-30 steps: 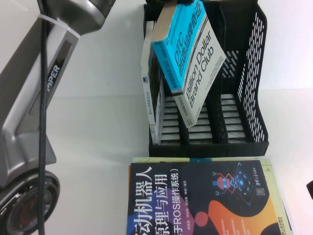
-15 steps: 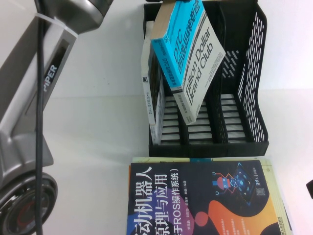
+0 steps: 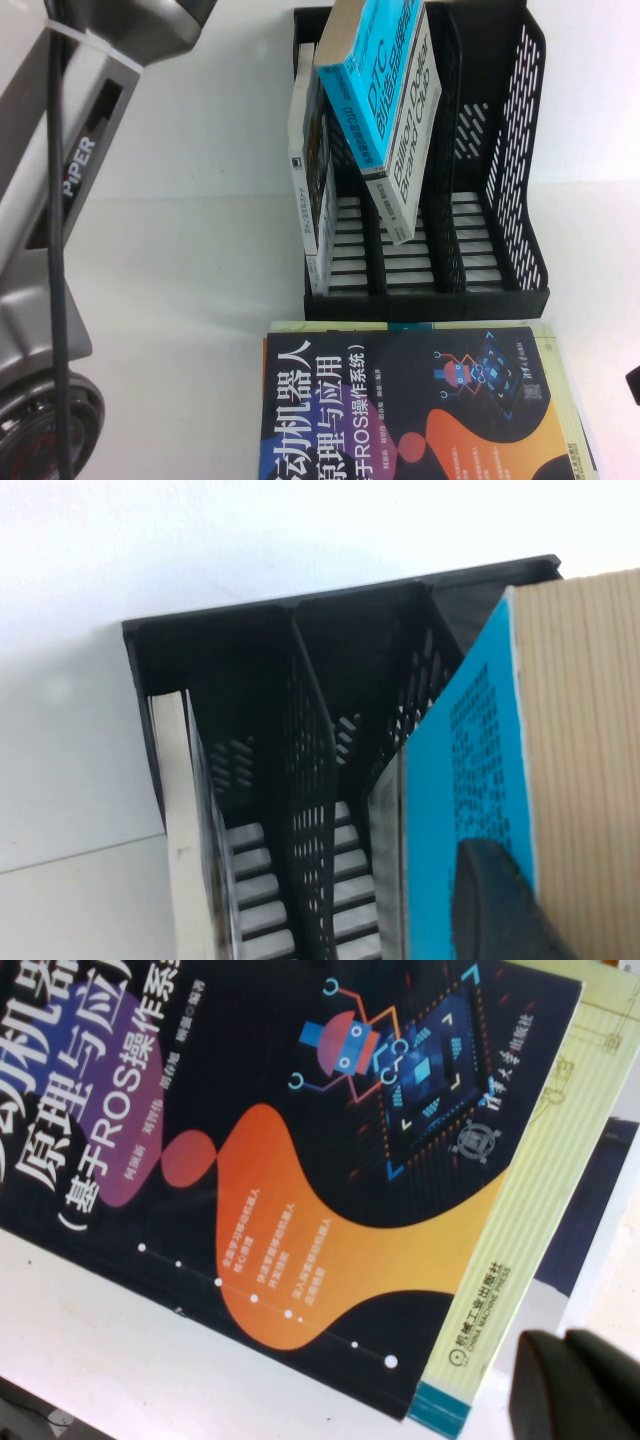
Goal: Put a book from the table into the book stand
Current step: Place the book on the book shelf
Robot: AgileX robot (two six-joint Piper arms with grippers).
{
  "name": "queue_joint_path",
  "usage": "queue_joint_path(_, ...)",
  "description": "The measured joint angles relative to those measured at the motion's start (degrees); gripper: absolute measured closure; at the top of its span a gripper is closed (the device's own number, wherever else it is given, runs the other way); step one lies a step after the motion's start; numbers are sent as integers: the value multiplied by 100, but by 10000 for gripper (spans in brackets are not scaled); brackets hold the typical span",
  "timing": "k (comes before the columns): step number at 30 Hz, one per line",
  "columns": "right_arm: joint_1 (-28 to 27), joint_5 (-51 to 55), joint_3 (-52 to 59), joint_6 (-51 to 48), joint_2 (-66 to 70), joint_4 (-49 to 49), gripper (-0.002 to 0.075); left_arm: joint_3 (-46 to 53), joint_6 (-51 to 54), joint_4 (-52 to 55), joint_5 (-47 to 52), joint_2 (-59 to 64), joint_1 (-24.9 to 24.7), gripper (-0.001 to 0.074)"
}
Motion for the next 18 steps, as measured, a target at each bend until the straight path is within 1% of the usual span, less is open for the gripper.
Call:
queue_joint_path(5,0,21,0,22,0,0,729,0,0,24,0,55,0,549)
queue_joint_path(12,0,88,0,22,0,-25,729,0,-41,1,0,510,0,549)
queue_joint_path(18,0,192,0,40,0,-34,729,0,-65,337,-178,932,0,549)
